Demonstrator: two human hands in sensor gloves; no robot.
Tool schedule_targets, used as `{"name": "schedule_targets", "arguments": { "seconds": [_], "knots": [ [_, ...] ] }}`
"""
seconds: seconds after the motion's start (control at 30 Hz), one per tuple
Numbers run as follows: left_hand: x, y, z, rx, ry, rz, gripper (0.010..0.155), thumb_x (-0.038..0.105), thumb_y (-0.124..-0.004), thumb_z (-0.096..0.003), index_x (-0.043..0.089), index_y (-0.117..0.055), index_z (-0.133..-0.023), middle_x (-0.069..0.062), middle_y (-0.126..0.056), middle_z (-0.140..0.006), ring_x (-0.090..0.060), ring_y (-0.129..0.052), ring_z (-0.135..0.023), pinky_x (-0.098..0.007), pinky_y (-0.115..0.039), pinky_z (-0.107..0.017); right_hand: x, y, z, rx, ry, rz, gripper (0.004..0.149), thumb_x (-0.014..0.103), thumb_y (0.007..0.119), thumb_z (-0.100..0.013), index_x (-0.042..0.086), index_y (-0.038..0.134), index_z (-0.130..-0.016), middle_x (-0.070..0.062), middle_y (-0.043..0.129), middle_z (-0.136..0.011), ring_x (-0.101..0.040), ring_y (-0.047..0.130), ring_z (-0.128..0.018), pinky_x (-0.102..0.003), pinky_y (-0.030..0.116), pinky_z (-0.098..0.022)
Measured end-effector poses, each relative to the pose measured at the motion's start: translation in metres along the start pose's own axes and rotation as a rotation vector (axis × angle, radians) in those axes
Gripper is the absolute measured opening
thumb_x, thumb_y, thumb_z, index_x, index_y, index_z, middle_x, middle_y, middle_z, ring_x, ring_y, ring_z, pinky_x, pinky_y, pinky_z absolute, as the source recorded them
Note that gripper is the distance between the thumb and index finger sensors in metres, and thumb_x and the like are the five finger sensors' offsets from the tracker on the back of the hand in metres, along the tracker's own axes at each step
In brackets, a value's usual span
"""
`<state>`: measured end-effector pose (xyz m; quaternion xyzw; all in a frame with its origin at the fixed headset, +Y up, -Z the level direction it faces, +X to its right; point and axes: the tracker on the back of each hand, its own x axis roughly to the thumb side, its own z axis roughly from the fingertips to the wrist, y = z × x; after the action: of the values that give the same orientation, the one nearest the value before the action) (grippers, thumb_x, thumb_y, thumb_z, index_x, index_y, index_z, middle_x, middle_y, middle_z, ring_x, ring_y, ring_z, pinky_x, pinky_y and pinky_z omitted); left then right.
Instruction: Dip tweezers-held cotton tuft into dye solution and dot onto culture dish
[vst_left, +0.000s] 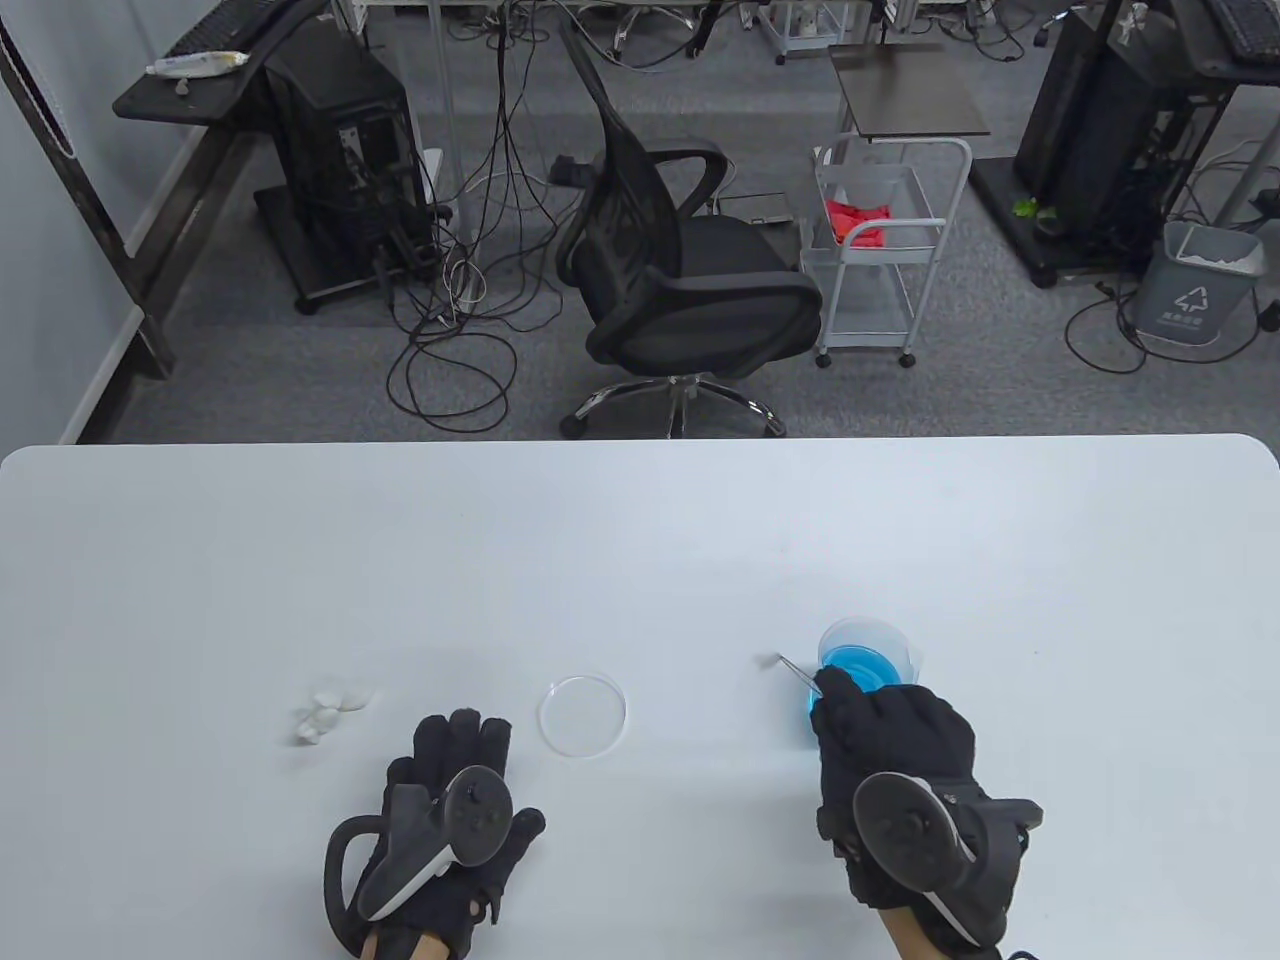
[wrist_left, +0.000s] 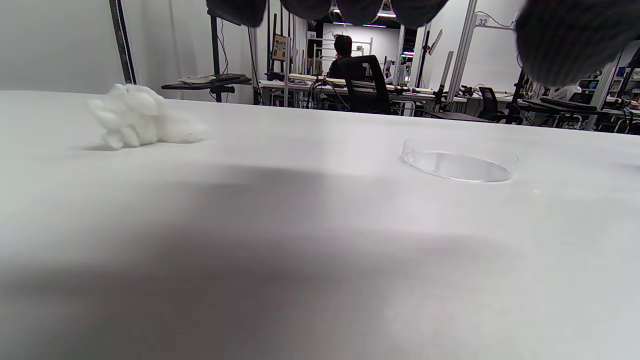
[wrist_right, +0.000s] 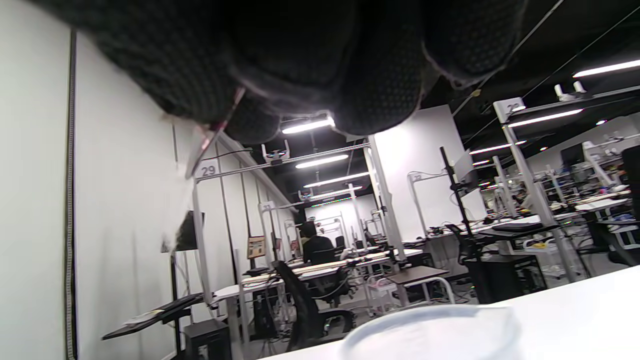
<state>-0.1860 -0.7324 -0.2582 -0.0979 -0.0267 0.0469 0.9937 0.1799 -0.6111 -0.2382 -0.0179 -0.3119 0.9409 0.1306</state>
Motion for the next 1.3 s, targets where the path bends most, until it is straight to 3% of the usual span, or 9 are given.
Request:
{"name": "schedule_targets", "arguments": {
  "seconds": [0.37, 0.67, 1.3],
  "knots": [
    [-0.002, 0.0, -0.001, -0.009, 0.012, 0.004, 0.087, 0.074, -0.059, -0.0472, 0.037, -0.015, -0.113, 0.005, -0.009, -0.12, -0.031, -0.014, -0.116, -0.052, -0.033, -0.082, -0.04, 0.01, -0.009, 0.037, 0.077, 0.154, 0.032, 0.031, 0.094, -0.038, 0.02, 0.102, -0.068, 0.003, 0.099, -0.044, -0.021, 0.098, -0.061, -0.055, 0.073, -0.056],
    [-0.003, 0.0, -0.001, -0.016, 0.017, 0.005, 0.088, 0.074, -0.059, -0.0474, 0.037, -0.014, -0.113, 0.005, -0.009, -0.119, -0.031, -0.013, -0.116, -0.053, -0.032, -0.082, -0.043, 0.034, -0.017, 0.117, 0.087, 0.252, 0.032, 0.032, 0.094, -0.038, 0.021, 0.101, -0.068, 0.003, 0.099, -0.044, -0.02, 0.098, -0.061, -0.055, 0.073, -0.056],
    [-0.004, 0.0, -0.004, -0.025, 0.024, -0.002, 0.088, 0.074, -0.059, -0.0472, 0.038, -0.012, -0.112, 0.005, -0.006, -0.119, -0.03, -0.013, -0.116, -0.052, -0.032, -0.082, -0.044, 0.059, -0.039, 0.298, 0.1, 0.383, 0.032, 0.033, 0.094, -0.038, 0.023, 0.101, -0.068, 0.004, 0.099, -0.045, -0.019, 0.097, -0.064, -0.055, 0.071, -0.059]
  ]
}}
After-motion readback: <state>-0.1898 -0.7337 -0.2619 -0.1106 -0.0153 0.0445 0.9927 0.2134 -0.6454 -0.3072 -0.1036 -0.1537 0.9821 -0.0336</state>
